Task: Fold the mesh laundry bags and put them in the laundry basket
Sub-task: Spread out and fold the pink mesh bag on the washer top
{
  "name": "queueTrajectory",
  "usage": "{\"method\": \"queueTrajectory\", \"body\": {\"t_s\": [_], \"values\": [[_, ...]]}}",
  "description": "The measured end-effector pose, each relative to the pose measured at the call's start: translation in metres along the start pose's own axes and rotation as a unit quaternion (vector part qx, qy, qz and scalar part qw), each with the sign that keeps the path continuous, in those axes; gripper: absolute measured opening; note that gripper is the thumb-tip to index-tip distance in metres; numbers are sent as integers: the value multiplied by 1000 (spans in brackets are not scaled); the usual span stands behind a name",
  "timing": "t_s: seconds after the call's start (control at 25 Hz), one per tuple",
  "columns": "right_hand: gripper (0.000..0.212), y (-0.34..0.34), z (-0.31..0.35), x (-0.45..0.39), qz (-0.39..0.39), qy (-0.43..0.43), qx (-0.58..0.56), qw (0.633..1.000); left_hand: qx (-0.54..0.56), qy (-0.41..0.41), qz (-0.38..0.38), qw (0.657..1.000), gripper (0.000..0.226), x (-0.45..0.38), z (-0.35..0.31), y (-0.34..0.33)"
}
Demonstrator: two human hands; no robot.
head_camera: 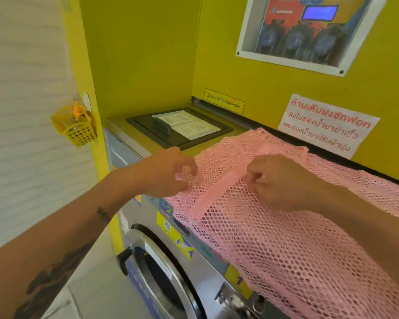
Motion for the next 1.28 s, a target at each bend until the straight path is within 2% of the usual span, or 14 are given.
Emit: {"method": "queueTrajectory", "body": {"t_s": [0.08, 0.16, 0.24, 0.36, 0.52, 0.56, 0.68, 0.76, 0.84, 0.92, 1.0, 1.04, 1.16, 1.28], "values": [[15, 10, 8, 7, -20, 10, -22, 999, 18, -31, -58, 998, 19, 3, 0, -1], [14, 5, 15, 13, 42, 23, -10, 999, 20, -47, -73, 996, 14, 6, -4, 1], [12, -6, 15, 19, 79, 32, 19, 996, 0, -21, -45, 999, 26, 7, -4, 3], [7, -5, 2, 27, 41, 25, -1, 999, -58, 34, 25, 997, 29, 11, -10, 2], [43, 1, -29, 48, 9, 5, -10, 1000, 11, -54, -80, 995, 11, 11, -63, 6], [51, 0, -40, 57, 28, -9, 0, 1000, 15, -58, -71, 996, 24, 8, -77, -1], [75, -6, -70, 88, 131, -48, -20, 990, -87, 51, 76, 992, 62, 0, -90, -36], [69, 12, -97, 114, 90, -69, -65, 991, -120, 140, 108, 977, 65, 5, -86, -31], [61, 31, -133, 144, 52, -96, -60, 992, -161, 182, 97, 965, 60, 15, -97, -21], [61, 35, -164, 179, 98, -120, -35, 987, -137, 145, 22, 980, 49, 22, -138, -20], [60, 22, -186, 214, 164, -128, -40, 977, -46, 44, -47, 997, 36, 30, -209, -36], [58, 18, -193, 227, 166, -125, -56, 977, -6, -8, -56, 998, 32, 37, -250, -47], [48, 33, -206, 251, 106, -96, -99, 985, 95, -93, -28, 991, 31, 54, -362, -88], [50, 39, -226, 274, 154, -82, -4, 985, 138, -82, 10, 987, 44, 58, -444, -128]]}}
Point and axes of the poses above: each hand's wrist, its own x-axis away from the middle knuckle, its own y-axis out of the back of the hand, z = x × y, the point moved 5 cm from there along -x, towards the middle knuckle, and after that the axes turned 5 degrees about z, right-handed, at the moved point
